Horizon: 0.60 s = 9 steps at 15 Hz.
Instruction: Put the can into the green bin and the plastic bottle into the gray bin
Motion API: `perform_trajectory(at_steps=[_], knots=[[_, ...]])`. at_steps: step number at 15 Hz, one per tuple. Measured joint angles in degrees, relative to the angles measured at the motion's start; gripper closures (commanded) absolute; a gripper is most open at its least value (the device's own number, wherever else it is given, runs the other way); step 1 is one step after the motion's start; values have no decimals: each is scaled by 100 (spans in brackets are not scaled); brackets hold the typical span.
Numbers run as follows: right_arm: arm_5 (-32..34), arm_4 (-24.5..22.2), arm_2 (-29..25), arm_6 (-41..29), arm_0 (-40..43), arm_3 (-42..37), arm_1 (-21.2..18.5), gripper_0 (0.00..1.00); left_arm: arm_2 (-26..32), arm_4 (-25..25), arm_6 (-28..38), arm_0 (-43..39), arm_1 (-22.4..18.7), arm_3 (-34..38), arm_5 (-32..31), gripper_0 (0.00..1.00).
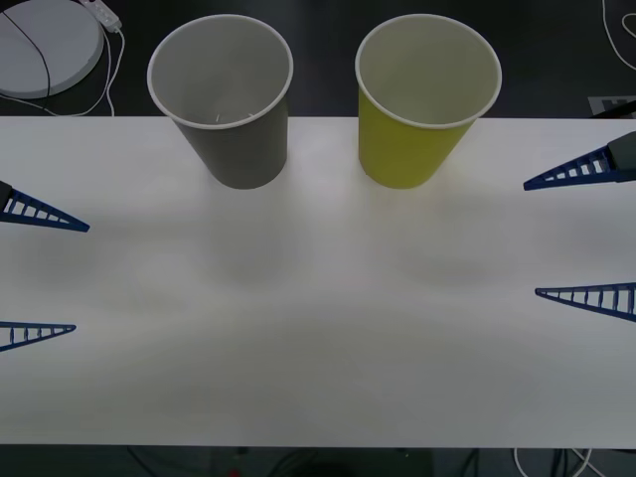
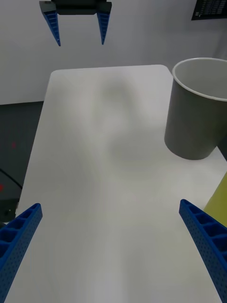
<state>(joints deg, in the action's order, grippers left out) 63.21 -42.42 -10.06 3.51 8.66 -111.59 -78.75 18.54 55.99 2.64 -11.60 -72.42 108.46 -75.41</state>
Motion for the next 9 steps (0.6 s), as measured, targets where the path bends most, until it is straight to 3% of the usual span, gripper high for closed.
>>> perform_trajectory(at_steps=[9], knots=[[-1,41,-93,69,207,-56,99,0,0,0,0,0,0,0,0,0]])
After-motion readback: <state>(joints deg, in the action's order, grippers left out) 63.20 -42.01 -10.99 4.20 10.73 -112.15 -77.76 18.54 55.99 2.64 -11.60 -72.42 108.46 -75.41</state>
